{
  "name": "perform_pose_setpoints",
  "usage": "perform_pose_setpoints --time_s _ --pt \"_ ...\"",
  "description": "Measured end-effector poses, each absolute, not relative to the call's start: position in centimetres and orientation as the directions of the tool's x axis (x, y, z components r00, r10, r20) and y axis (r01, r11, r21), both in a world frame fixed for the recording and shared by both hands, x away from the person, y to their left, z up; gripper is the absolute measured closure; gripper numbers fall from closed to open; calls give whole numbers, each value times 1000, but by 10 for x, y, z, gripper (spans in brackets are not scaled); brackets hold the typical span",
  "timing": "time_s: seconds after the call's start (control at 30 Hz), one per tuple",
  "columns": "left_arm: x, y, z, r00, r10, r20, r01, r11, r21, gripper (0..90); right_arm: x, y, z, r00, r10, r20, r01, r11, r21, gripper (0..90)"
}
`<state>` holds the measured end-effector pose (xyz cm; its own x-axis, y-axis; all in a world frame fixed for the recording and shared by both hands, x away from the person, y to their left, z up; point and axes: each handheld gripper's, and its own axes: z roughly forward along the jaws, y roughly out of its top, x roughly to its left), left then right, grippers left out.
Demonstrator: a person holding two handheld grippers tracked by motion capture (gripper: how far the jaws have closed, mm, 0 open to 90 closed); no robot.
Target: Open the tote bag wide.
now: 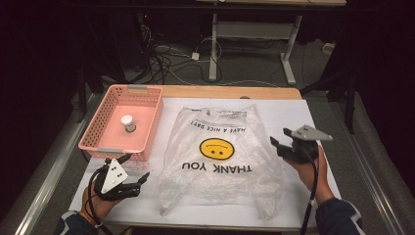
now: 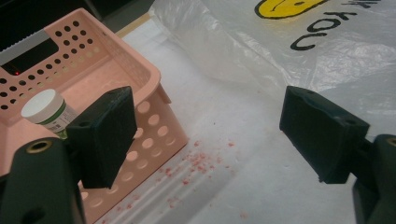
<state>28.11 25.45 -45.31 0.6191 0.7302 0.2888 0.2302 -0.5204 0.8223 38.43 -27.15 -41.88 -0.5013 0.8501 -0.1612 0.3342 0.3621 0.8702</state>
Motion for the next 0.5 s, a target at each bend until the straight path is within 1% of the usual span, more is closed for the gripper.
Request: perform_pose_setpoints --time_s 0.07,0.1,0.13,0.17,0.2,0.23,0.33,0.4,0.47,0.5 --pt "282 255 -453 622 729 285 227 -516 826 187 411 -267 -415 -479 849 -221 337 411 847 417" --pt "282 255 -453 622 729 285 227 -516 826 187 425 -263 -413 -482 845 -231 351 428 832 419" --pt "283 255 -454 627 725 284 227 -519 824 187 439 -260 -411 -487 845 -221 374 431 821 419" --pt "284 255 -455 633 721 284 228 -523 821 187 439 -260 -411 -487 845 -221 374 431 821 419" --pt "284 253 -456 640 718 276 238 -526 816 188 463 -250 -410 -470 853 -229 417 443 793 417" --pt "284 253 -457 646 711 278 236 -532 813 189 475 -244 -411 -477 851 -220 437 447 780 420" --pt "283 252 -459 659 696 286 232 -549 803 190 502 -227 -417 -479 841 -251 479 490 728 426" --pt "282 254 -458 661 695 283 232 -547 804 191 517 -218 -423 -474 847 -240 517 488 703 474" --pt "282 256 -458 658 702 273 233 -535 812 197 528 -211 -429 -469 840 -274 538 517 665 486" --pt "281 258 -458 659 703 268 235 -531 814 197 533 -209 -433 -468 840 -274 555 521 648 524"
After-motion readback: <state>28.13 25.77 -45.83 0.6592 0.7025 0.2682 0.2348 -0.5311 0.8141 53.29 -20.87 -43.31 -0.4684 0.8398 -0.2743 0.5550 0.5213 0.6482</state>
